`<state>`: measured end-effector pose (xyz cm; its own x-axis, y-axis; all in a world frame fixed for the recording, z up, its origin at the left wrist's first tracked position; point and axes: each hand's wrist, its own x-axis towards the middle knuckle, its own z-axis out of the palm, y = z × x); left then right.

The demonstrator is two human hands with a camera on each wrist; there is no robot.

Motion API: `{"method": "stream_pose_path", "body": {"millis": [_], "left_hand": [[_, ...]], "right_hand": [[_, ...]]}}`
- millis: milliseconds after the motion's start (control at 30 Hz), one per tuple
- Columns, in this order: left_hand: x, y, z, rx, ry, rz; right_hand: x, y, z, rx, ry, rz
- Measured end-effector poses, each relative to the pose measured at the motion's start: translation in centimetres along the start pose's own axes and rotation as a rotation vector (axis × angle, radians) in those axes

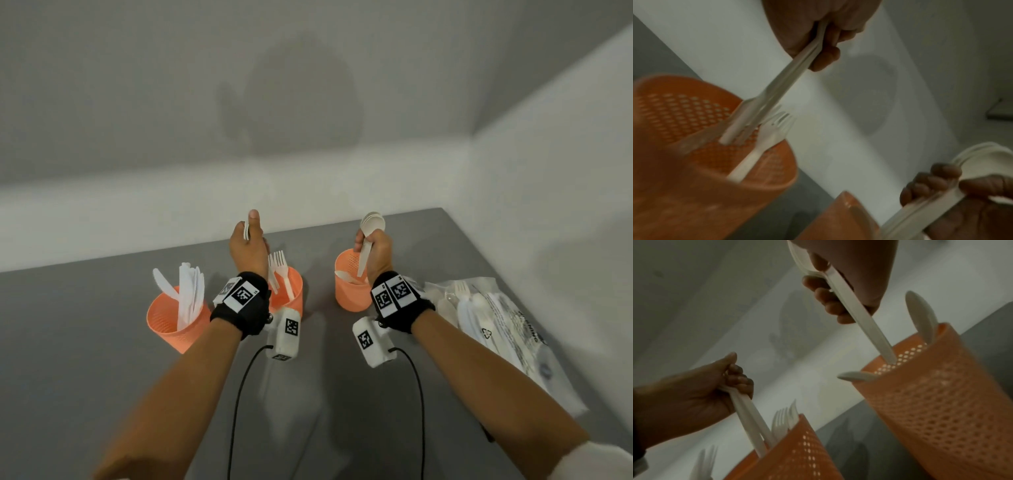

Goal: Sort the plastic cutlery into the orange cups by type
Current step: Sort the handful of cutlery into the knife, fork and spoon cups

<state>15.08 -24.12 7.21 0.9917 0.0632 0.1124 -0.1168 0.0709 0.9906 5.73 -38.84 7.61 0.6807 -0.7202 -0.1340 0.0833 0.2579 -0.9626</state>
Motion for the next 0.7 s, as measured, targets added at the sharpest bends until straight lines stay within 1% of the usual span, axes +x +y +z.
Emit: {"method": "stream_pose_path", "body": {"millis": [100, 200, 233, 300, 367, 433, 467, 600, 700], "left_hand": [[-0.5, -2.2, 0.1, 0.097, -0.042, 0.02], [-0.9, -3.7, -0.2, 0.198, -0.101, 0.035], [-1.0, -4.2, -0.3, 0.256, -0.126, 0.053], [-1.2, -4.8, -0.7, 0.369, -0.194, 0.106], [-1.5, -5.1, -1.1, 0.53, -0.246, 0.225], [-1.7, -5.1, -1.6, 0.711, -0.248, 0.359], [-1.8, -5.1, -1.8, 0.774, -0.244, 0.401], [-2.1, -4.7, -2.8, 0.917, -0.308, 0.432], [-2.3, -3.8, -3.7, 0.908, -0.354, 0.428]], "right_hand": [[0.0, 1.1, -0.2, -0.021, 0.027, 0.045], [-0.1, 1.8, -0.5, -0.035, 0.015, 0.136], [0.1, 2.3, -0.6, -0.062, 0.007, 0.14], [0.3, 3.3, -1.0, -0.176, 0.005, 0.062], [0.0, 3.6, -1.0, -0.327, 0.011, -0.058], [-0.5, 3.3, -0.8, -0.465, 0.009, -0.17], [-0.8, 3.0, -0.7, -0.515, -0.002, -0.204], [-1.3, 2.6, -0.6, -0.574, -0.024, -0.351], [-2.1, 2.2, -0.2, -0.541, -0.047, -0.385]]}}
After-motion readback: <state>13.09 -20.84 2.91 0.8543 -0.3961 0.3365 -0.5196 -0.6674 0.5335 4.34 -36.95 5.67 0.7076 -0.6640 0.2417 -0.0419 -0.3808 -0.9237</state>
